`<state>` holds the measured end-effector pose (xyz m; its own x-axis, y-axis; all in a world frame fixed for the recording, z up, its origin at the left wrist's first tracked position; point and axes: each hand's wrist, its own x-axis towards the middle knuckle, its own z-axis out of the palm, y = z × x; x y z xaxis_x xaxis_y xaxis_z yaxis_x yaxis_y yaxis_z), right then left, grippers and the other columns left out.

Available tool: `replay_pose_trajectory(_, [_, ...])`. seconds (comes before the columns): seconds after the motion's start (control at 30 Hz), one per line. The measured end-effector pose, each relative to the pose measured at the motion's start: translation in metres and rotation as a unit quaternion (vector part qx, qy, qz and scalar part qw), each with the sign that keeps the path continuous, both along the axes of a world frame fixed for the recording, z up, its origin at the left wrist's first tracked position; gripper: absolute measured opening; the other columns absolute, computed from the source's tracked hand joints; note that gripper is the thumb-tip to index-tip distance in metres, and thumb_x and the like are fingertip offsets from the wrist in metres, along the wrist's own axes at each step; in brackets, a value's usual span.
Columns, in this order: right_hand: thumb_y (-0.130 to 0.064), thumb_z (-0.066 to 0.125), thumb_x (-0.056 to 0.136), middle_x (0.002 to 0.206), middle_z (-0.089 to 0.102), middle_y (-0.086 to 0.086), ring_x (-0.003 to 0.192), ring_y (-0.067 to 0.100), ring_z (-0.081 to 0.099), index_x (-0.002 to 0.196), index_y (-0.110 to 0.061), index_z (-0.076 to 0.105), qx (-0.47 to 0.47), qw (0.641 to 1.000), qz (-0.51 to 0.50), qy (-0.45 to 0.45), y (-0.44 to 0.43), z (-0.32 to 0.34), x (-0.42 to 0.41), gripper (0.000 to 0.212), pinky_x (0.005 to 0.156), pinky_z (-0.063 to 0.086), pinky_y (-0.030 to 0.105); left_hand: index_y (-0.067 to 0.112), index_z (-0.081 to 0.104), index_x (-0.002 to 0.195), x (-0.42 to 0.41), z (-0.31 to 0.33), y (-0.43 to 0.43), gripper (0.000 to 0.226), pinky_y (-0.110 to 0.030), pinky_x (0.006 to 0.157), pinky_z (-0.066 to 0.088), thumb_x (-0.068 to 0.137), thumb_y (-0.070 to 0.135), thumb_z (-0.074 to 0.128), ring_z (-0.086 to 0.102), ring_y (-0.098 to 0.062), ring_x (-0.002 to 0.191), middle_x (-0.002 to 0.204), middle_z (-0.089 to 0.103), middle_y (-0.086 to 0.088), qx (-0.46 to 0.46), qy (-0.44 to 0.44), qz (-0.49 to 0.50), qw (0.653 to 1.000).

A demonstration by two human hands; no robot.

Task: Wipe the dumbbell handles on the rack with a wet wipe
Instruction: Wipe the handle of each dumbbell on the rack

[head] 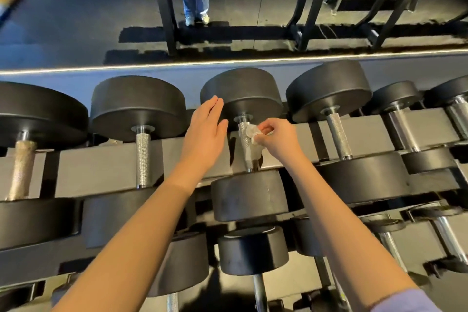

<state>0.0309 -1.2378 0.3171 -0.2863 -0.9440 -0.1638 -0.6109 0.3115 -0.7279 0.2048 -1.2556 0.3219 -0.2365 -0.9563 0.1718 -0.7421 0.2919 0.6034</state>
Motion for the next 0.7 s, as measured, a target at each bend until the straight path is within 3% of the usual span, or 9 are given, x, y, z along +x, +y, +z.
replay_pose_trajectory(0.13, [-0.010,0.071,0.082,0.090,0.065,0.004,0.084,0.014,0.057,0.090,-0.011,0.070,-0.012,1.000,-0.005,0.009,-0.020,-0.001,0.008,0.008,0.074,0.042,0.021,0.019,0.026,0.150,0.004,-0.004,0.001,0.049,-0.018,0.108,0.013,0.102,0.023,0.039,0.019,-0.011,0.142,0.156,0.024,0.005,-0.012,0.001,-0.009,1.000])
replay_pose_trajectory(0.3, [-0.009,0.069,0.083,0.086,0.065,0.004,0.083,0.014,0.058,0.074,-0.017,0.064,-0.033,0.999,-0.030,-0.017,-0.031,0.004,0.012,0.013,0.071,0.041,0.018,0.018,0.028,0.149,0.006,-0.005,-0.001,0.049,-0.017,0.109,0.014,0.102,0.021,0.040,0.022,-0.011,0.141,0.154,0.027,0.004,-0.024,0.010,-0.013,1.000])
replay_pose_trajectory(0.4, [-0.008,0.072,0.081,0.085,0.061,0.002,0.081,0.014,0.057,0.069,-0.016,0.064,0.031,0.999,0.011,0.008,-0.025,0.006,0.007,0.016,0.064,0.042,0.015,0.018,0.028,0.149,0.005,-0.006,0.000,0.049,-0.018,0.110,0.014,0.101,0.019,0.041,0.022,-0.012,0.141,0.154,0.028,0.003,-0.024,0.014,-0.008,1.000])
replay_pose_trajectory(0.5, [-0.008,0.075,0.078,0.086,0.061,0.003,0.083,0.014,0.058,0.079,-0.009,0.071,0.118,0.991,0.055,0.025,-0.016,0.006,0.001,0.004,0.073,0.048,0.022,0.017,0.028,0.149,0.004,-0.007,0.002,0.050,-0.018,0.110,0.014,0.101,0.018,0.042,0.022,-0.012,0.140,0.154,0.027,0.003,-0.026,0.016,-0.006,1.000])
replay_pose_trajectory(0.6, [-0.007,0.071,0.081,0.085,0.062,0.005,0.080,0.017,0.058,0.072,-0.016,0.066,0.037,0.999,0.020,0.003,-0.021,0.000,0.003,0.013,0.070,0.043,0.021,0.019,0.027,0.149,0.004,-0.007,0.002,0.050,-0.016,0.109,0.013,0.101,0.018,0.041,0.021,-0.011,0.141,0.155,0.026,0.004,-0.022,0.014,-0.004,1.000])
replay_pose_trajectory(0.7, [-0.008,0.069,0.083,0.081,0.061,0.002,0.078,0.015,0.056,0.085,-0.011,0.070,-0.034,0.999,-0.003,-0.008,-0.033,-0.001,0.010,0.004,0.072,0.041,0.020,0.020,0.027,0.149,0.004,-0.006,0.002,0.050,-0.015,0.108,0.012,0.101,0.019,0.041,0.021,-0.010,0.141,0.155,0.026,0.006,-0.022,0.007,-0.005,1.000])
